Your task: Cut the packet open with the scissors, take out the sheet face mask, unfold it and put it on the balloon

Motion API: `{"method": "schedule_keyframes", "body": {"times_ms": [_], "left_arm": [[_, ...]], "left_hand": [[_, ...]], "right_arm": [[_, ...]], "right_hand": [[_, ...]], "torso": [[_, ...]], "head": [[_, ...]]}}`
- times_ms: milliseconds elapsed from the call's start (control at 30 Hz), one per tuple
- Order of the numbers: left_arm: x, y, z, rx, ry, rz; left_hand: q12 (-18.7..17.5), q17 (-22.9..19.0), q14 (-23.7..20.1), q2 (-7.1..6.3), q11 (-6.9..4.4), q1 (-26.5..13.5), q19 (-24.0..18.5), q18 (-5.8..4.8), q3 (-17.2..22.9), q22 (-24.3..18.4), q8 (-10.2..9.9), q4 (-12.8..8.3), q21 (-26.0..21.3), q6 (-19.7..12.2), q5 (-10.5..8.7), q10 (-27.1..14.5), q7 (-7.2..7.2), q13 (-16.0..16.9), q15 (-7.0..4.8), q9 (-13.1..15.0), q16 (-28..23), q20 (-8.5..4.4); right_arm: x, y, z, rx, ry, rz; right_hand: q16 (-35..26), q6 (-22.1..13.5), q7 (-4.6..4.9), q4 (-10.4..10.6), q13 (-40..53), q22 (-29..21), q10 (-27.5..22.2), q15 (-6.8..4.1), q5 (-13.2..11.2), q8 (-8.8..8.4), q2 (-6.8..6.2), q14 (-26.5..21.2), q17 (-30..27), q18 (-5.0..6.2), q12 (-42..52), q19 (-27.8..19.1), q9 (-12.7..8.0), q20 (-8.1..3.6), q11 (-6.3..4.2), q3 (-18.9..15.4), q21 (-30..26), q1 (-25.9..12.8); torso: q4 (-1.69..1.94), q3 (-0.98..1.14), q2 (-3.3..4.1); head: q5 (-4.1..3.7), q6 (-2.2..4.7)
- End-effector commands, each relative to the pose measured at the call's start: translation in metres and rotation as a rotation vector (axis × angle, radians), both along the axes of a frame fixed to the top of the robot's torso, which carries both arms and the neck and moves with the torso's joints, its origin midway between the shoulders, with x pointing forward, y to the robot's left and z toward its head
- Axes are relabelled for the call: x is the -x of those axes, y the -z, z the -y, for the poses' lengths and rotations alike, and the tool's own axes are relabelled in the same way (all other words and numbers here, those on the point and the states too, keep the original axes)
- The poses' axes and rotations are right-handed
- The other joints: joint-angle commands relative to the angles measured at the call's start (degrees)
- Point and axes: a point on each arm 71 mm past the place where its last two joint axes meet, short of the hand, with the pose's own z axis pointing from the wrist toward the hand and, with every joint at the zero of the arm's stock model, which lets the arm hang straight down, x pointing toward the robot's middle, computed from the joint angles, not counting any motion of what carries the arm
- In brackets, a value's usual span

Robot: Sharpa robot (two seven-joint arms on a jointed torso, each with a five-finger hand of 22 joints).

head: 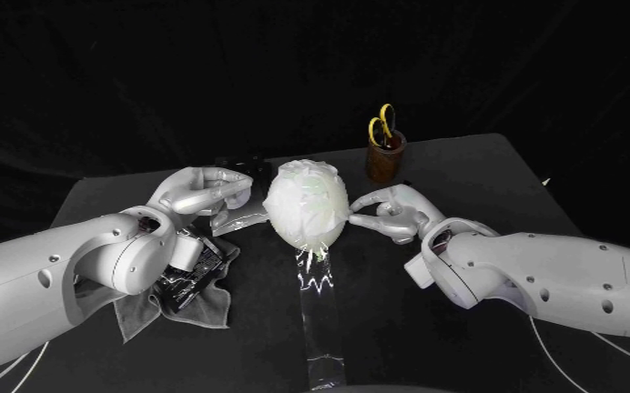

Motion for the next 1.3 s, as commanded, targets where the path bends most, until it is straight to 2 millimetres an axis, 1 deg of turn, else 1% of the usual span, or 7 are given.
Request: {"method": "schedule_keyframes", "body": {"times_ms": [33, 267, 333, 500, 633, 900, 1300], "left_arm": [[0.001, -0.001, 0.002, 0.017, 0.008, 0.008], [0.001, -0.001, 0.002, 0.018, 0.007, 0.005], [0.001, -0.001, 0.002, 0.018, 0.006, 0.004], [0.001, -0.001, 0.001, 0.017, 0.003, 0.002], [0.001, 0.0, 0.001, 0.017, 0.003, 0.001], [0.002, 0.0, 0.001, 0.017, 0.006, -0.004], [0.002, 0.001, -0.001, 0.016, 0.008, -0.01]], "left_hand": [[0.3, 1.0, 1.3, 0.19, -0.07, 0.5, 0.5, -1.1, -0.3, 0.1, 0.2, 0.0, 0.2, 0.0, -0.1, -0.4, -0.1, 0.1, 0.01, -0.1, 0.2, 0.01], [0.4, 1.2, 1.3, 0.23, -0.05, 0.6, 0.5, -1.12, -0.3, 0.2, 0.2, 0.1, 0.3, 0.0, -0.1, -0.4, -0.07, 0.1, 0.02, -0.1, 0.3, 0.02], [0.4, 1.2, 1.3, 0.23, -0.05, 0.6, 0.5, -1.12, -0.3, 0.2, 0.2, 0.1, 0.3, 0.0, -0.1, -0.4, -0.07, 0.1, 0.02, -0.1, 0.3, 0.02], [0.4, 1.2, 1.3, 0.35, -0.03, 0.8, 0.6, -1.13, -0.3, 0.3, 0.1, 0.1, 0.4, -0.1, -0.1, -0.4, -0.03, 0.1, 0.05, -0.1, 0.3, 0.04], [0.5, 1.2, 1.3, 0.42, -0.01, 0.9, 0.6, -1.15, -0.4, 0.5, 0.1, 0.1, 0.6, -0.1, -0.1, -0.4, -0.01, 0.1, 0.07, -0.1, 0.3, 0.06], [0.5, 1.2, 1.4, 0.51, 0.01, 1.2, 0.7, -1.17, -0.4, 0.6, 0.1, 0.1, 0.7, -0.1, -0.1, -0.5, 0.02, 0.1, 0.09, -0.2, 0.4, 0.08], [0.5, 1.2, 1.4, 0.51, 0.01, 1.2, 0.7, -1.17, -0.4, 0.6, 0.1, 0.1, 0.7, -0.1, -0.1, -0.5, 0.02, 0.1, 0.09, -0.2, 0.4, 0.08]], "right_arm": [[0.0, 0.0, -0.003, -0.006, -0.027, -0.003], [0.0, 0.001, -0.005, -0.011, -0.031, -0.002], [0.001, 0.0, -0.006, -0.013, -0.033, 0.001], [0.001, 0.0, -0.007, -0.015, -0.033, 0.007], [0.001, 0.0, -0.007, -0.016, -0.03, 0.014], [0.004, -0.002, -0.005, -0.022, -0.018, 0.027], [0.017, -0.007, 0.006, -0.027, -0.016, 0.027]], "right_hand": [[0.4, 1.0, 0.02, 0.3, 15.1, 12.8, 6.0, 0.29, 0.1, -0.08, 0.93, 5.9, 15.0, 0.05, 0.3, 1.9, -0.1, 0.35, 0.33, -0.1, 0.5, 0.1], [0.4, 4.4, -1.1, 0.3, 15.1, 12.9, 6.0, -0.29, 0.1, 1.13, 3.29, 5.9, 15.0, -0.03, 0.3, 2.1, -0.1, 0.07, -0.53, 1.0, 0.9, 1.4], [0.4, 7.4, -2.41, -0.1, 15.1, 13.0, 6.0, -1.16, 0.1, 2.46, 4.22, 5.9, 15.0, -0.09, 0.3, 2.3, 0.1, -0.52, -1.61, 1.5, 1.2, 2.2], [0.4, 9.8, -3.79, -1.0, 15.1, 13.1, 6.0, -2.27, 0.1, 3.71, 4.77, 5.9, 15.0, -0.17, 0.3, 2.5, 0.4, -1.57, -2.86, 1.8, 1.5, 3.1], [0.4, 11.3, -4.67, -1.9, 15.1, 13.3, 6.0, -2.98, 0.1, 4.88, 4.99, 5.9, 15.0, -0.31, 0.3, 2.8, 1.0, -2.24, -3.67, 2.1, 2.0, 3.8], [0.4, 12.3, -5.16, -2.3, 15.1, 13.5, 6.0, -3.55, 0.1, 6.39, 5.45, 5.9, 15.0, -0.45, 0.3, 3.2, 2.1, -2.95, -4.18, 3.2, 2.6, 3.6], [0.4, 12.4, -5.38, -2.7, 15.1, 13.6, 6.0, -3.79, 0.1, 7.29, 5.58, 5.9, 15.0, -0.5, 0.3, 3.2, 2.9, -3.24, -4.41, 4.2, 2.7, 3.2]], "torso": [[0.01, 0.0, -0.02], [-0.03, -0.03, -0.01], [-0.01, -0.02, -0.02], [0.0, -0.02, -0.03], [-0.01, -0.03, -0.03], [-0.04, 0.0, -0.01], [-0.18, -0.05, -0.15]], "head": [[-0.09, 0.05], [-0.02, -0.19], [0.02, -0.36], [-0.03, -0.16], [-0.1, -0.37], [-0.15, -0.41], [-0.32, -0.64]]}}
